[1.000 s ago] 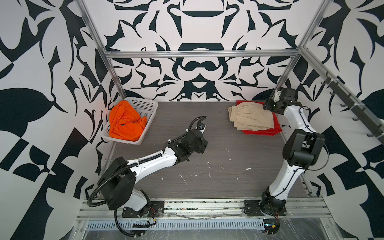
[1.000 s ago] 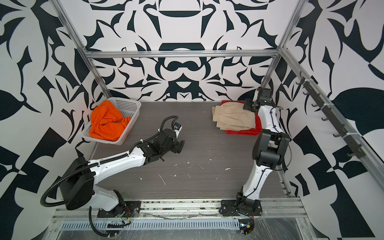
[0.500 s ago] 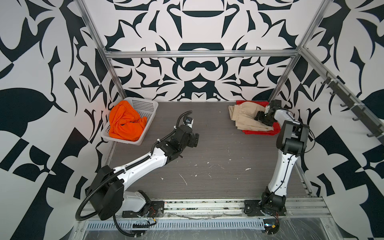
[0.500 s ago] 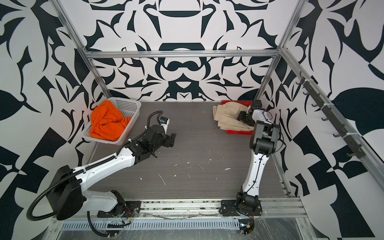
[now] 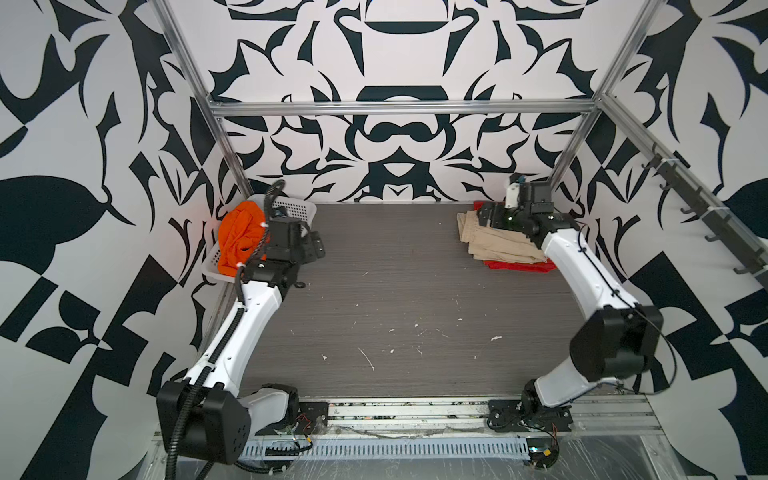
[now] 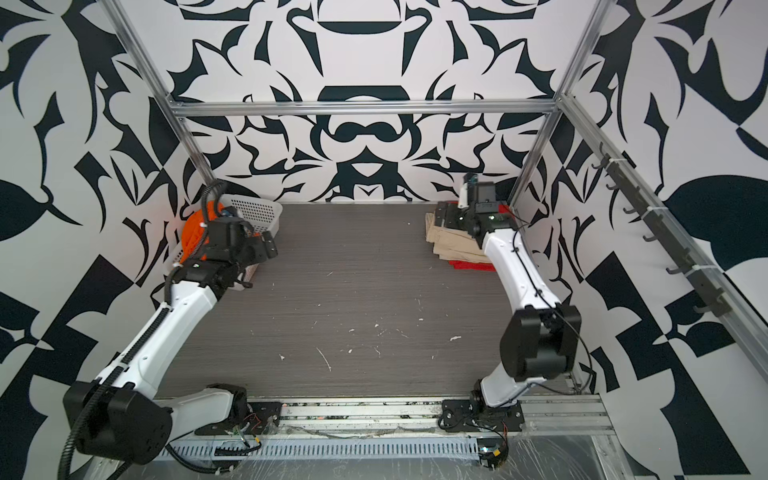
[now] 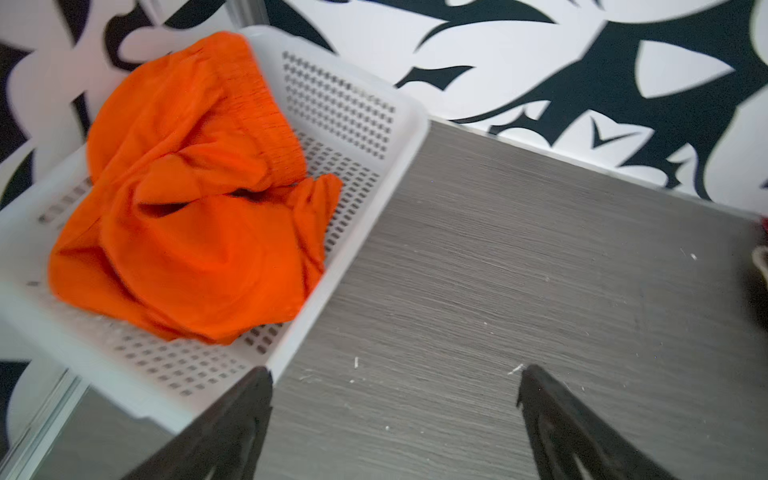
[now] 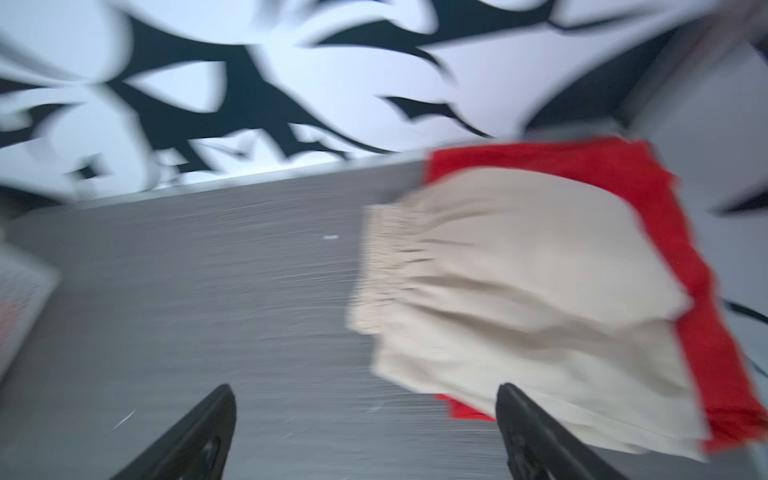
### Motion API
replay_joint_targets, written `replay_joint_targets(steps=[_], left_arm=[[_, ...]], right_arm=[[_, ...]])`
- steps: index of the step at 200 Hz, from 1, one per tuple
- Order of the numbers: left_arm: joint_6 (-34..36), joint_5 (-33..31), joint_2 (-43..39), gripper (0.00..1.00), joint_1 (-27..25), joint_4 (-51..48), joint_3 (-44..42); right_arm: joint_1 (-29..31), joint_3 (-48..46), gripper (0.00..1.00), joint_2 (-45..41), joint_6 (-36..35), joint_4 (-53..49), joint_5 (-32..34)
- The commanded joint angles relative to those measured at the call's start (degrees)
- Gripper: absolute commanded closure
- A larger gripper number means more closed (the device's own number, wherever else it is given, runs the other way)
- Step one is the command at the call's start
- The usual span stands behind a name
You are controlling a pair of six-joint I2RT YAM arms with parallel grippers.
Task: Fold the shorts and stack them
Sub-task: 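Grasp the orange shorts in the basket with the left gripper while the right withdraws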
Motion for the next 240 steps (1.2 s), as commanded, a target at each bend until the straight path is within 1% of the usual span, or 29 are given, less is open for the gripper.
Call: replay_joint_targets(steps=[1, 15, 30, 53, 64, 102, 121, 137, 153, 155, 158, 170, 173, 183, 199, 205, 208, 240], left_arm=[[-0.5, 8.3, 5.8, 0.01, 9.2, -10.7, 4.3], [0.2, 10.3, 9.9, 0.0, 13.5, -13.0, 7.4], [1.6, 11.6, 14.2, 0.01, 16.4, -14.4, 10.6], [2.7, 12.7, 21.2, 0.0, 19.5, -16.0, 15.7], [2.8, 13.7, 24.7, 0.0, 20.6, -16.5, 18.1], [3.4, 13.7, 36.2, 0.0, 22.5, -15.8, 26.3], [3.2, 11.8, 42.9, 0.0, 22.6, -16.9, 30.9], [3.0, 9.9, 48.3, 0.03, 22.5, -17.1, 34.1], [2.7, 9.2, 52.5, 0.14, 22.5, -16.1, 36.3], [2.7, 9.2, 52.9, 0.18, 22.5, -16.1, 36.6], [2.6, 9.0, 53.6, 0.21, 22.6, -15.9, 36.9], [2.5, 8.8, 55.4, 0.44, 22.5, -15.7, 38.3], [2.5, 8.8, 55.6, 0.48, 22.5, -15.6, 38.5], [2.6, 8.5, 55.5, 0.67, 22.4, -14.9, 38.9], [3.4, 8.8, 53.1, 0.9, 22.2, -14.4, 38.9], [3.8, 8.8, 51.7, 0.97, 21.9, -14.4, 38.9], [4.0, 8.7, 50.7, 1.0, 21.8, -14.4, 38.9], [7.8, 9.3, 38.4, 1.0, 18.0, -14.7, 39.1]], right_arm=[[6.7, -6.6, 0.01, -3.3, 2.6, 3.1, 0.4], [11.6, -10.0, 0.0, -5.3, 3.7, 5.3, 0.2], [16.0, -13.0, 0.01, -6.8, 4.9, 7.0, 0.7], [19.8, -15.2, 0.01, -7.0, 7.2, 8.5, -0.7], [21.1, -15.3, 0.01, -6.4, 7.5, 8.3, -1.0], [23.2, -15.5, 0.01, -4.6, 7.8, 7.6, -1.3], [23.6, -15.5, 0.01, -4.1, 7.6, 7.3, -1.4], [23.7, -15.3, 0.01, -4.0, 7.4, 7.0, -1.2], [23.8, -15.5, 0.01, -4.0, 7.4, 7.2, -1.1], [23.8, -15.5, 0.01, -4.1, 7.4, 7.2, -1.2], [23.8, -15.4, 0.0, -4.1, 7.4, 7.2, -1.2], [23.8, -15.5, 0.0, -4.1, 7.2, 7.3, -1.3], [23.8, -15.5, 0.0, -4.1, 7.2, 7.4, -1.2], [23.8, -15.6, 0.0, -4.3, 7.2, 7.5, -1.2], [23.8, -15.7, 0.0, -4.6, 7.1, 7.5, -1.4], [23.8, -15.7, 0.0, -4.7, 7.1, 7.6, -1.5], [23.8, -15.7, 0.01, -4.7, 7.1, 7.7, -1.4], [23.8, -15.6, 0.01, -5.5, 8.0, 9.4, -2.6]])
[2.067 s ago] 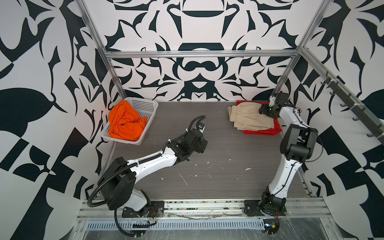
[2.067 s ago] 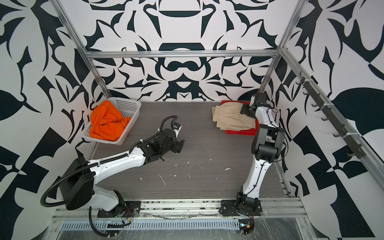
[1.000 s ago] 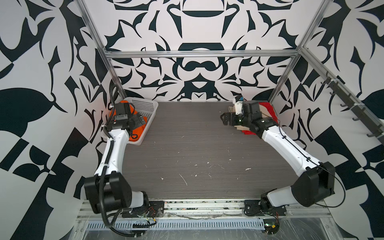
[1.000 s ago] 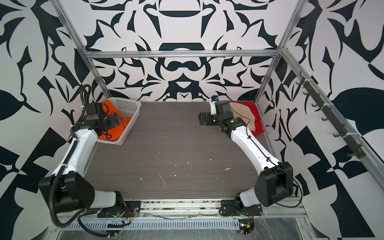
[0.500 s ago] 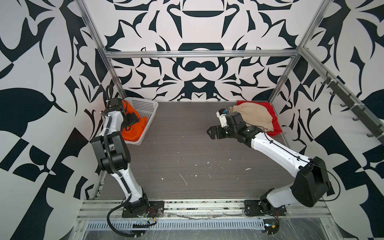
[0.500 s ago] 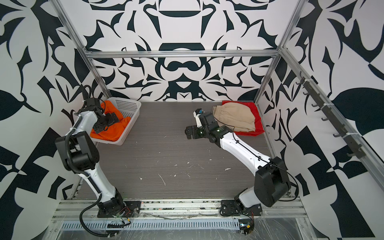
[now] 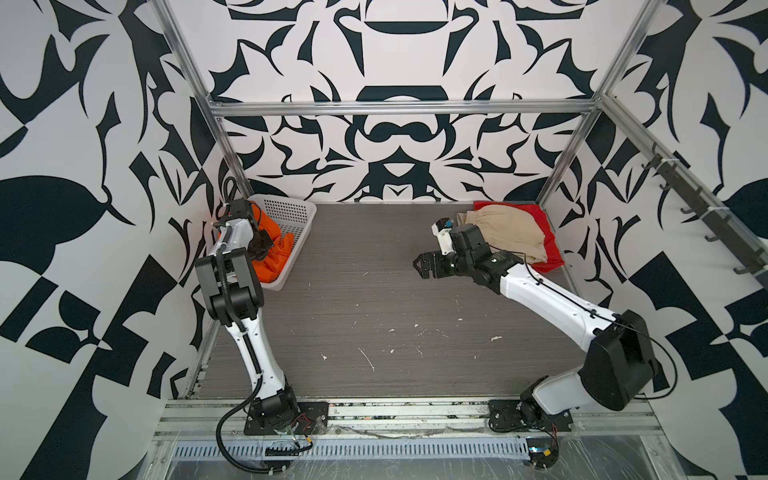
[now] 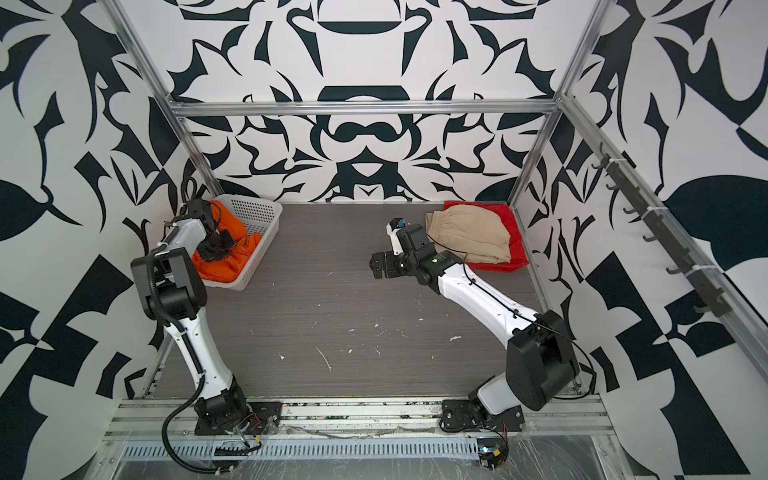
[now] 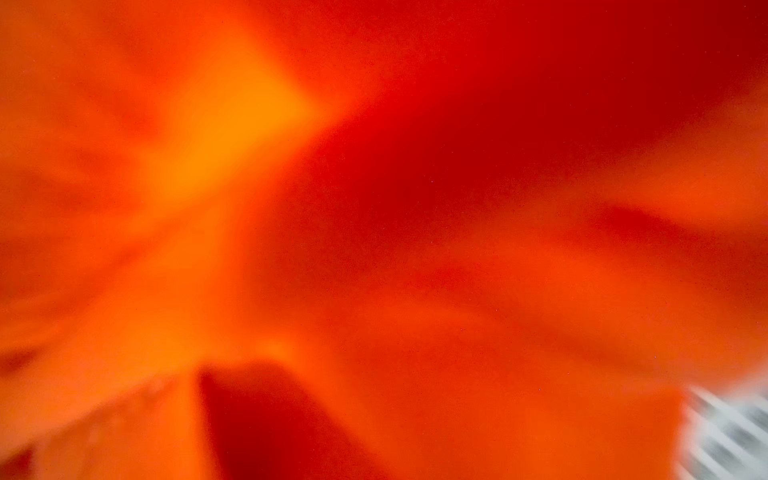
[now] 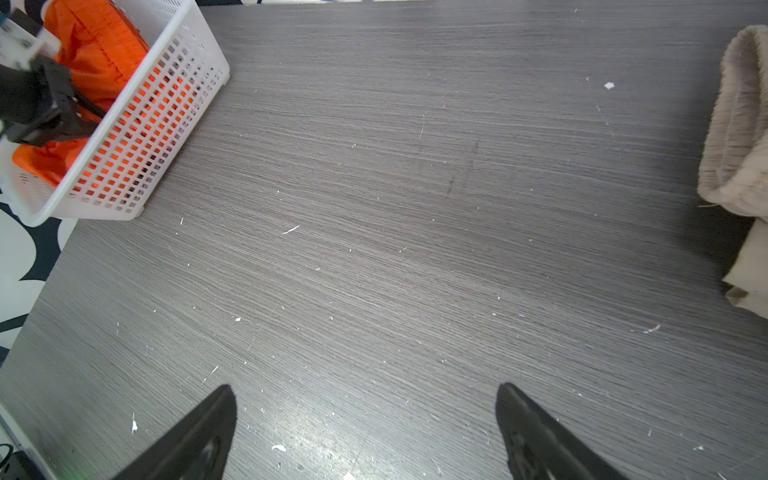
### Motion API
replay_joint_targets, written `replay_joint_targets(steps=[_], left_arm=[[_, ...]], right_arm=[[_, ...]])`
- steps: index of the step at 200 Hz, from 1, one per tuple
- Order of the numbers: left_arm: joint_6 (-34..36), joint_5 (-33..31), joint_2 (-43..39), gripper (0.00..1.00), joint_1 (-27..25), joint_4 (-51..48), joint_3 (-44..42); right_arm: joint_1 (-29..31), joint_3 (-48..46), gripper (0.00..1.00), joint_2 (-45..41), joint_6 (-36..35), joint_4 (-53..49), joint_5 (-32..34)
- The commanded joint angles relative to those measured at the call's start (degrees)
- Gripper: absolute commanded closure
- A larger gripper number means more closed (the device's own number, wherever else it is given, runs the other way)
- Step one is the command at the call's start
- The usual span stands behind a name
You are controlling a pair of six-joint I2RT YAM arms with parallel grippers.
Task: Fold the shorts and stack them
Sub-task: 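Grasp the orange shorts in the basket with the left gripper while the right withdraws, then lift the orange shorts from the basket with the left gripper onto the table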
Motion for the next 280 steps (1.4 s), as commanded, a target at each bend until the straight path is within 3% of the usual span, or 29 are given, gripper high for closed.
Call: replay_joint_targets(steps=[1, 26, 81, 133, 148, 154, 162, 168, 185, 215, 245, 280], left_arm=[[3.3, 0.2, -12.6, 1.0, -3.4, -0.4, 2.0], [4.6, 4.7, -22.2, 1.0, -7.5, -2.2, 5.0], [4.6, 26.1, -36.8, 1.0, -16.9, -2.1, 6.9], [4.7, 43.0, -43.2, 1.0, -28.0, -0.8, -4.2], [3.5, 43.0, -44.3, 0.99, -29.4, 1.1, -11.6], [2.5, 42.7, -44.6, 0.84, -29.6, 1.9, -14.5], [1.4, 41.3, -45.1, 0.52, -29.6, 3.3, -18.9], [0.4, 39.0, -45.4, 0.36, -29.5, 4.3, -21.7], [-1.8, 31.0, -46.0, 0.19, -29.4, 5.6, -28.2], [-4.0, 27.0, -46.9, 0.16, -29.3, 6.9, -34.2], [-2.0, 28.5, -47.2, 0.16, -29.4, 9.5, -40.1], [-6.2, 26.5, -46.2, 0.16, -29.4, 12.8, -46.3]], right_arm=[[0.2, 0.4, 0.0, -2.4, 0.9, 2.9, -1.4], [0.2, 2.2, 0.0, -2.1, 1.0, 3.0, -2.6], [-0.2, 4.8, 0.01, -4.2, -0.1, 2.6, -2.5], [-3.5, 3.0, 0.0, -8.7, -0.3, -0.6, 0.4], [-4.2, 1.5, 0.0, -9.8, -0.2, -2.0, 1.1], [-4.3, 1.0, 0.01, -10.1, -0.2, -2.7, 1.5], [-4.3, 0.4, 0.0, -10.4, -0.3, -4.1, 1.7], [-4.4, 0.0, 0.0, -10.5, -0.3, -5.3, 1.9], [-4.2, -0.7, 0.0, -10.6, -0.3, -7.9, 0.9], [-2.5, -3.2, 0.0, -11.0, 0.5, -8.5, -3.1], [0.6, -6.9, 0.01, -8.8, 5.4, -6.2, -11.7], [6.7, -10.3, 0.0, -2.7, 11.3, -0.6, -14.1]])
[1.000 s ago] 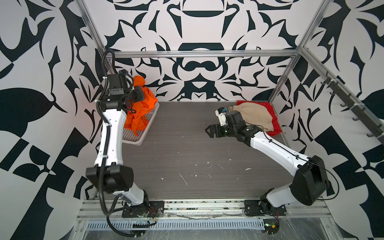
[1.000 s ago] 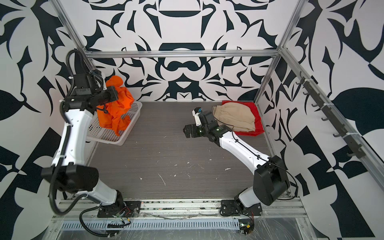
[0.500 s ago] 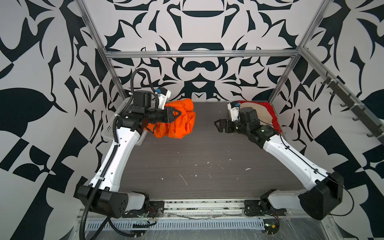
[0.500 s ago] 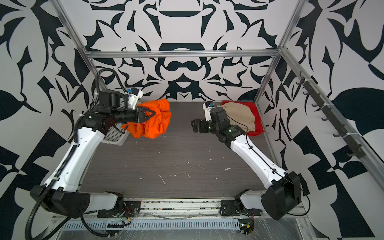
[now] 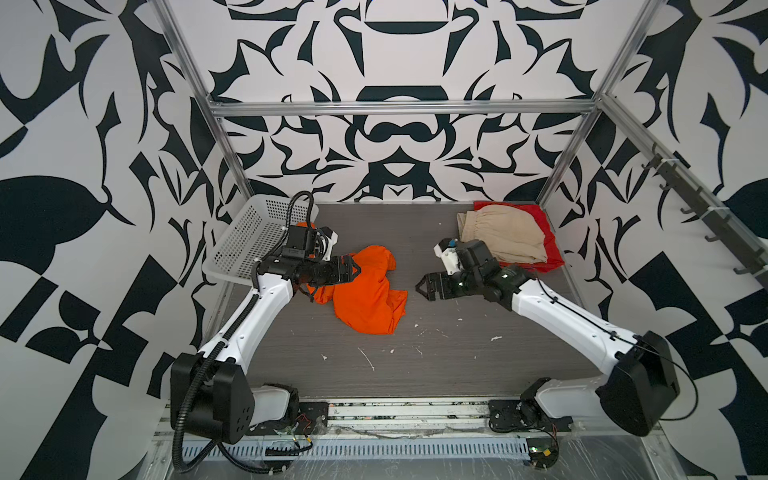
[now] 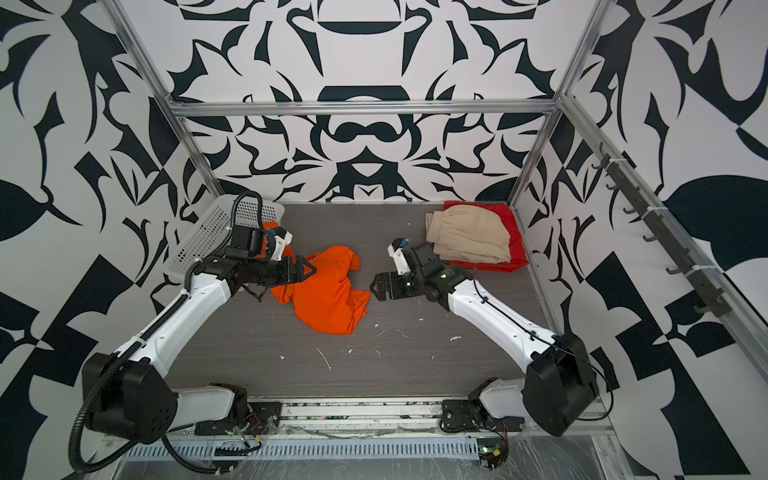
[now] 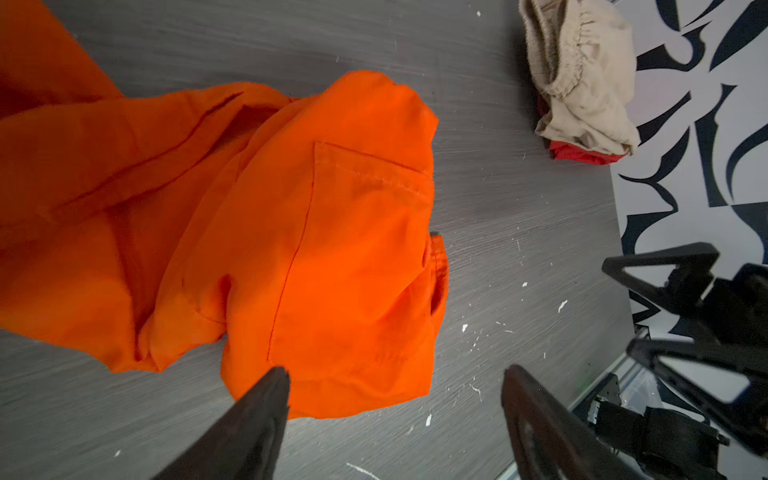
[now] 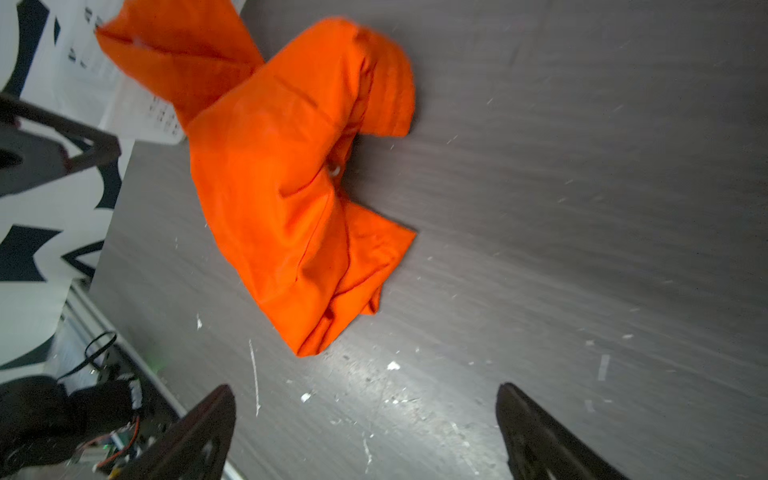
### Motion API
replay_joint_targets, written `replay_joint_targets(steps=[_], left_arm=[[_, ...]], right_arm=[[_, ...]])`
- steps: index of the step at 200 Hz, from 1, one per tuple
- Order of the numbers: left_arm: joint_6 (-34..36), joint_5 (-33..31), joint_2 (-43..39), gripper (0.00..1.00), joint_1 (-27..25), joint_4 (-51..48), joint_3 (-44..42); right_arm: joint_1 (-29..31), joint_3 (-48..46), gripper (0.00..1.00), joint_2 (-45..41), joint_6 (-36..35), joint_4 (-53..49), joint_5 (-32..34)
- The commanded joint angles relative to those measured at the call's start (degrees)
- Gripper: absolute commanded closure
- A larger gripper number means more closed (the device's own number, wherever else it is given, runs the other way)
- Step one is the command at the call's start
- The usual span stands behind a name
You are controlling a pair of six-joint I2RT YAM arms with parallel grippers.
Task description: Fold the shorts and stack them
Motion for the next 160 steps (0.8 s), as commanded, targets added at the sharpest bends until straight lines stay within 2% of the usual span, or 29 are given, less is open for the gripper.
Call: replay_joint_targets(steps=[1, 15, 34, 42, 68, 109, 126, 135, 139, 143, 145, 160], left_arm=[[-3.3, -1.8, 0.0, 0.16, 0.0, 3.2, -3.6], [-5.6, -2.3, 0.4, 0.16, 0.0, 4.8, -5.5], [-9.6, -8.0, 0.3, 0.16, 0.0, 6.6, -8.1], [-10.8, -10.0, 0.4, 0.1, 0.0, 7.2, -8.6], [-12.5, -16.1, 3.2, 0.09, 0.1, 6.4, -8.0], [-12.9, -16.8, 6.6, 0.14, 0.1, 9.8, -8.5], [-12.6, -15.5, 9.2, 0.25, 0.2, 13.4, -8.6], [-12.3, -13.9, 11.1, 0.34, 0.1, 15.0, -7.9], [-12.0, -13.0, 11.9, 0.4, 0.1, 15.5, -7.5], [-11.8, -12.4, 12.8, 0.46, 0.1, 15.9, -6.9], [-11.8, -12.0, 13.2, 0.49, 0.1, 16.1, -6.8], [-11.3, -9.5, 14.9, 0.68, 0.0, 17.3, -4.4]], right_arm=[[2.8, -2.1, 0.0, 3.8, 6.2, 5.4, -4.8], [4.6, -1.8, 0.01, 7.1, 7.9, 7.3, -5.7], [7.5, -0.6, 0.01, 10.6, 7.8, 10.0, -2.3], [7.9, 0.2, 0.01, 12.1, 8.1, 11.5, -1.7], [8.1, 3.7, 0.04, 18.3, 8.3, 17.7, -0.1], [8.1, 12.3, 0.16, 30.6, 6.4, 23.5, -0.4], [8.1, 16.2, 0.29, 34.4, 5.2, 24.2, -1.1], [8.1, 18.0, 0.39, 35.7, 4.3, 24.3, -1.3], [8.1, 18.6, 0.48, 36.1, 3.9, 24.3, -1.4], [8.1, 19.3, 0.69, 36.3, 3.6, 24.3, -1.6], [8.1, 19.6, 0.74, 36.4, 3.3, 24.1, -1.6], [8.0, 21.2, 0.88, 35.5, 1.6, 23.3, -0.9]])
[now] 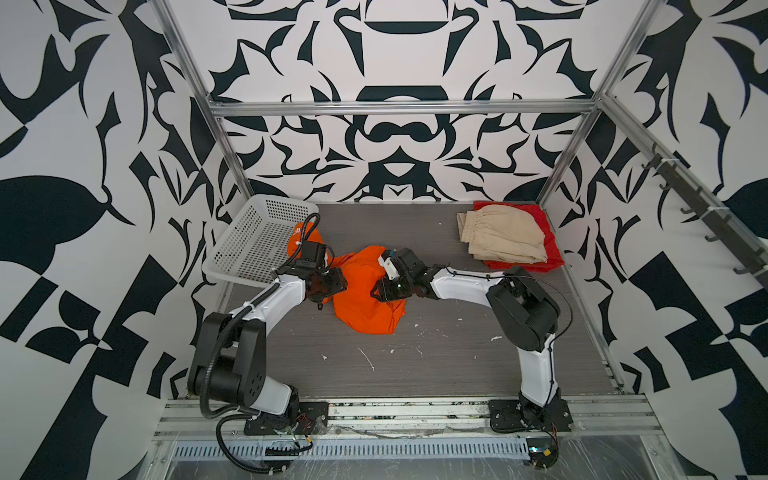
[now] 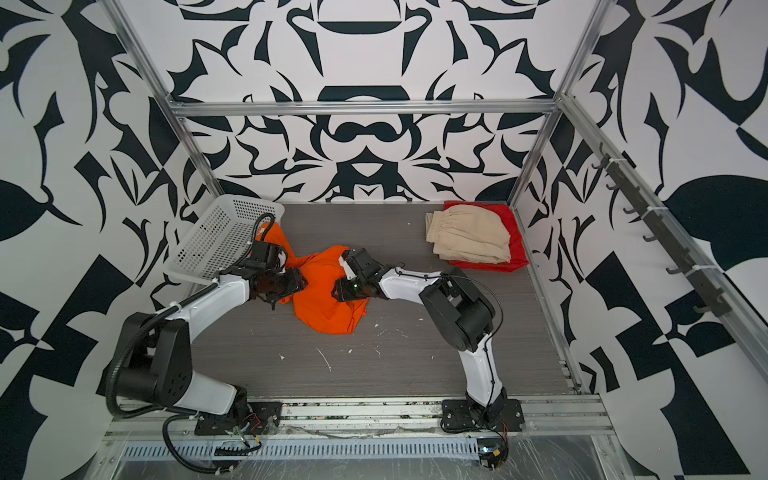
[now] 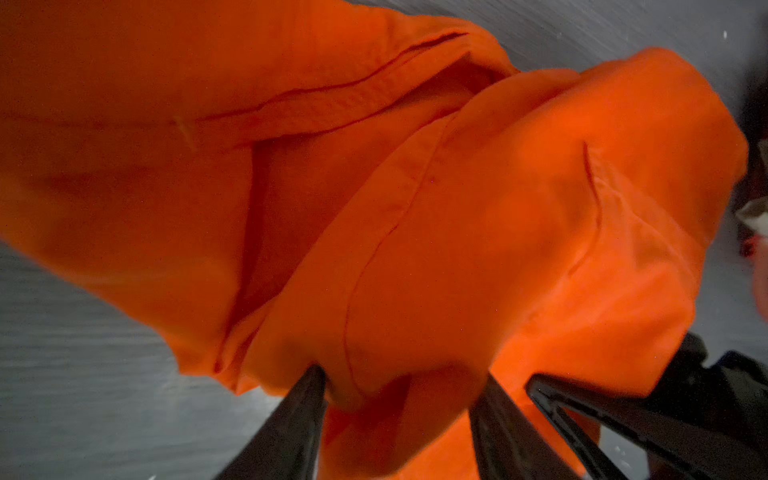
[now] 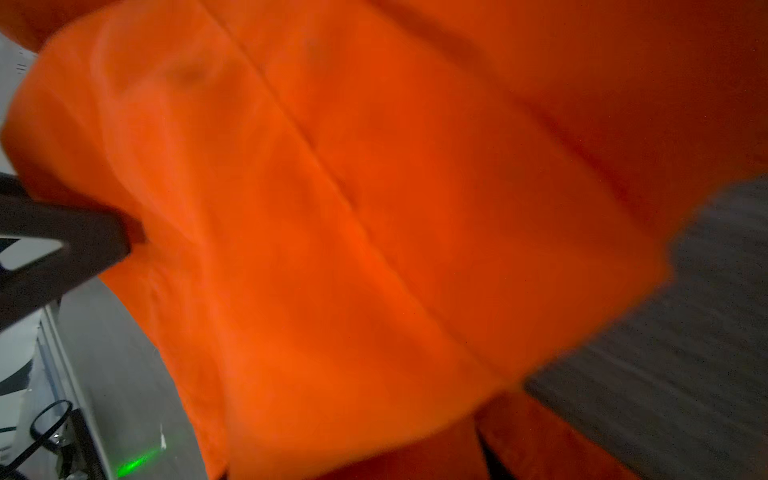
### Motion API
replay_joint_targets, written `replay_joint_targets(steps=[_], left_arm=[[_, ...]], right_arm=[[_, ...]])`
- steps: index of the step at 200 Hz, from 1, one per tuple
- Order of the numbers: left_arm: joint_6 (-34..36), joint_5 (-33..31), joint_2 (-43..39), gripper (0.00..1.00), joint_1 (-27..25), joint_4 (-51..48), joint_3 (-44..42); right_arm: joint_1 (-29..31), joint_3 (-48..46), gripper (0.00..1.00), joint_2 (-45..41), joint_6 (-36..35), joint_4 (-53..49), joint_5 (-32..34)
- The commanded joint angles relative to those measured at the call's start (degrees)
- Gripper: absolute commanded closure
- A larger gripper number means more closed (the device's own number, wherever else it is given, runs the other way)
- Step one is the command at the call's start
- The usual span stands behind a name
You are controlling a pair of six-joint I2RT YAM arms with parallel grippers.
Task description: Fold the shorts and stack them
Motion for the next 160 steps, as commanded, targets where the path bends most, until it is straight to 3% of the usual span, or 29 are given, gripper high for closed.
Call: replay_joint_targets(steps=[1, 17, 43, 84, 110, 130, 160], left_arm=[[0.8, 4.4, 2.8, 0.69, 0.0, 4.3, 3.4], [1.7, 5.9, 2.8, 0.86, -0.4, 3.3, 6.6], [4.6, 7.3, -0.2, 0.98, -3.1, -1.1, 14.0], [7.3, 6.6, -3.7, 1.0, -9.3, -6.3, 30.5], [7.4, 7.4, -4.5, 0.99, -11.7, -6.4, 36.1], [6.9, 7.3, -4.6, 0.97, -12.2, -6.8, 35.1], [5.2, 7.2, -4.2, 0.91, -12.1, -4.6, 24.7]], right_arm=[[-0.1, 4.5, 0.89, -2.5, -3.4, 1.5, 0.2], [-0.5, 6.2, 1.0, -5.4, -6.0, -1.3, 1.3], [-2.2, 8.6, 1.0, -13.3, -11.1, -7.7, 4.4], [-5.2, 16.7, 1.0, -27.3, -22.3, -19.4, 10.7], [-5.3, 22.2, 1.0, -31.7, -26.5, -27.2, 12.3], [-5.2, 21.3, 1.0, -33.6, -26.2, -31.1, 10.2], [-3.6, 13.7, 1.0, -33.8, -23.5, -31.4, 6.1]])
